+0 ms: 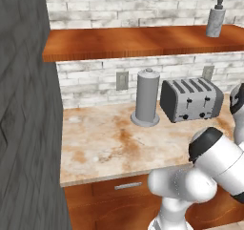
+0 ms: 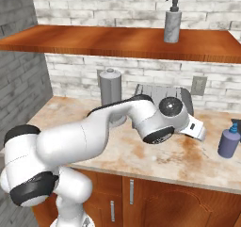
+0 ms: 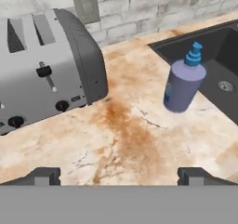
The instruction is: Locate and retrieve the soap dispenser and soap dispenser from the cabinet. Place them next to the sink.
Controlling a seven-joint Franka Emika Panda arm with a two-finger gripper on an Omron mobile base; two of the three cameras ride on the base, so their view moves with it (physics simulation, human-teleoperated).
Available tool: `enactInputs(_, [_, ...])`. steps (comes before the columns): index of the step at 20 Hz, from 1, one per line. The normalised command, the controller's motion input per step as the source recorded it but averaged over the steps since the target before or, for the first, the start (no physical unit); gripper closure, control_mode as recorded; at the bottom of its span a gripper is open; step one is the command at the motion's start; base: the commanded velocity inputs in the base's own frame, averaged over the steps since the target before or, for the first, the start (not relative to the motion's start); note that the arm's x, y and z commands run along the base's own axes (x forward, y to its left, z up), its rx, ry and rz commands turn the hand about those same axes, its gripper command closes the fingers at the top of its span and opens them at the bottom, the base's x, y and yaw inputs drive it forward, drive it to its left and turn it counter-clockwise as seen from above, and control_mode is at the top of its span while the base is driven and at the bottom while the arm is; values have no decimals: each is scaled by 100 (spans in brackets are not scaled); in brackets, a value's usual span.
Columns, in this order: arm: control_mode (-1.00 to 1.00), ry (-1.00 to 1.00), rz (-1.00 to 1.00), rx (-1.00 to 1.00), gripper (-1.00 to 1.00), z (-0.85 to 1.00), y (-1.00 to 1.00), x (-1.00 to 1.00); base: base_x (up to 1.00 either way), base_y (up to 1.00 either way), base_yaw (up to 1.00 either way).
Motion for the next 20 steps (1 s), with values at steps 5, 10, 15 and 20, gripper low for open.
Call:
enactInputs(5, [-100, 1, 9, -13, -100, 75, 16, -47, 0, 0, 0])
enactInputs(10, [-100, 0, 9, -10, -100, 81, 30, -43, 0, 0, 0])
enactInputs(15, [-100, 0, 11, -7, -100, 79, 43, -35, 0, 0, 0])
enactInputs(20, [-100, -1, 3, 6, -100, 74, 35, -27, 0, 0, 0])
